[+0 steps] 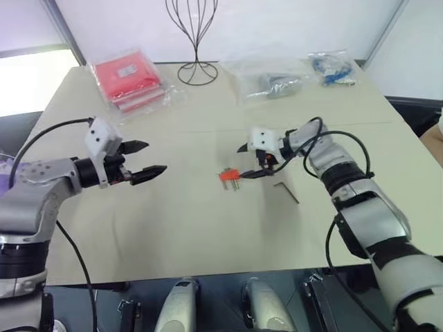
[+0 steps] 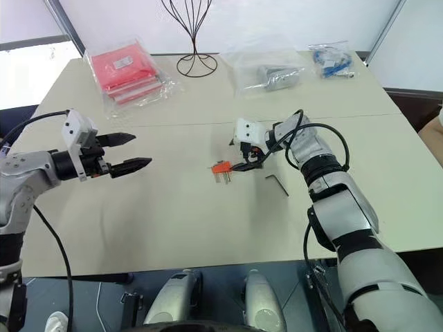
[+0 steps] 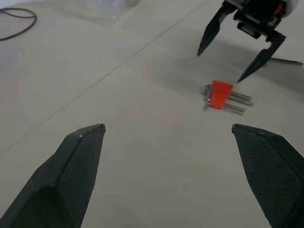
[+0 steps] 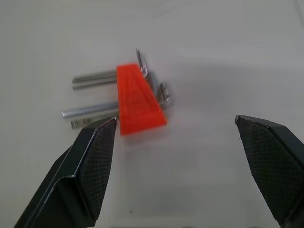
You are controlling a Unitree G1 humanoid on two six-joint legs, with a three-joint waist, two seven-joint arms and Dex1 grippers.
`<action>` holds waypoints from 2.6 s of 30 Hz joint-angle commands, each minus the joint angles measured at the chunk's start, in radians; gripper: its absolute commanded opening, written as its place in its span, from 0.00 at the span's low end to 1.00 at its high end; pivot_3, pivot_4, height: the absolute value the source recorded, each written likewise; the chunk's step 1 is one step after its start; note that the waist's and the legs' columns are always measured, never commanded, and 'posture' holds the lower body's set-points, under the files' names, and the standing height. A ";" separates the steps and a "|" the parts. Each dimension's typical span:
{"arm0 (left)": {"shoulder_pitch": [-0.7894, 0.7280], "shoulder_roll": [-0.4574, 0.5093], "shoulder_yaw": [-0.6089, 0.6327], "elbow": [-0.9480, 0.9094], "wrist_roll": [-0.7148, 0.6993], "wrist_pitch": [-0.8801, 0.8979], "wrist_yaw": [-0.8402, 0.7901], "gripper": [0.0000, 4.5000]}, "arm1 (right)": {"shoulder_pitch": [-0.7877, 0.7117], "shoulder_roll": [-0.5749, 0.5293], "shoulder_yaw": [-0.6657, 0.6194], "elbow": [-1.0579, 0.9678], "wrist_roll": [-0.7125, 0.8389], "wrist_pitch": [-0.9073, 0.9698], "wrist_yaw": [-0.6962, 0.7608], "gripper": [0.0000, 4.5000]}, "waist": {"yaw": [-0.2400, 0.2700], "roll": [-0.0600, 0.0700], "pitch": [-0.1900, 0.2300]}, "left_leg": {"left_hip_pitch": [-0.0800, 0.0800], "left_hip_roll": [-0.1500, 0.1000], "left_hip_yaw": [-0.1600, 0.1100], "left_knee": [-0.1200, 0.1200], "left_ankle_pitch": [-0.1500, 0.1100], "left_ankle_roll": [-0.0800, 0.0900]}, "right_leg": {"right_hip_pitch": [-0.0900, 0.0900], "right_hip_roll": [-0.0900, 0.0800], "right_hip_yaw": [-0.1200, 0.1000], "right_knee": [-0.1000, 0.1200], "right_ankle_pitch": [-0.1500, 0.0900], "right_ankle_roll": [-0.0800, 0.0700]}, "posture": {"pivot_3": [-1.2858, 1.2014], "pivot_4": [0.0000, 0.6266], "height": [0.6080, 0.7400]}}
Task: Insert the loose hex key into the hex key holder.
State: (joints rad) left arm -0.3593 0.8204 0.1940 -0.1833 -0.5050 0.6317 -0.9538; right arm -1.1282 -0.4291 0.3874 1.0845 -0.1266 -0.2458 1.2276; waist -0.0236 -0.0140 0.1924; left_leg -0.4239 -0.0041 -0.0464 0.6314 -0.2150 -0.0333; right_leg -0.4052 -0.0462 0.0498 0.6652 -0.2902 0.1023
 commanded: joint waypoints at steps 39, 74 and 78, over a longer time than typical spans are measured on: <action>0.069 0.021 0.050 -0.083 0.044 -0.066 0.093 1.00 | -0.006 0.152 -0.084 0.148 -0.096 -0.020 -0.032 0.63 | -0.039 0.000 0.000 | 0.004 0.001 -0.005 -0.002 0.001 -0.002 | 0.001 0.002 0.000 0.002 0.000 0.000 | 0.52 0.24 1.00; -0.391 -0.195 -0.124 0.247 -0.111 0.073 -0.128 1.00 | 0.361 -0.172 -0.141 -0.993 -0.626 -0.395 -0.969 0.23 | -0.021 0.000 0.000 | 0.011 -0.001 -0.004 -0.002 0.001 -0.002 | 0.009 0.002 0.000 0.001 0.000 0.000 | 0.52 0.24 1.00; -0.398 -0.208 -0.153 0.258 -0.097 0.061 -0.151 1.00 | 0.360 -0.165 -0.135 -1.011 -0.629 -0.366 -0.980 0.23 | -0.019 0.000 0.000 | 0.011 0.000 -0.005 -0.002 0.001 -0.002 | 0.009 0.002 0.000 0.001 0.000 0.000 | 0.52 0.24 1.00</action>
State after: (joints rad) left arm -0.7302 0.6114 0.0428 0.0825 -0.6001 0.7082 -1.0892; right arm -0.7578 -0.6022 0.2714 0.1163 -0.7634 -0.6238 0.2652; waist -0.0429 -0.0143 0.1927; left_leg -0.4134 -0.0045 -0.0510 0.6294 -0.2136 -0.0355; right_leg -0.3960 -0.0443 0.0499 0.6661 -0.2903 0.1020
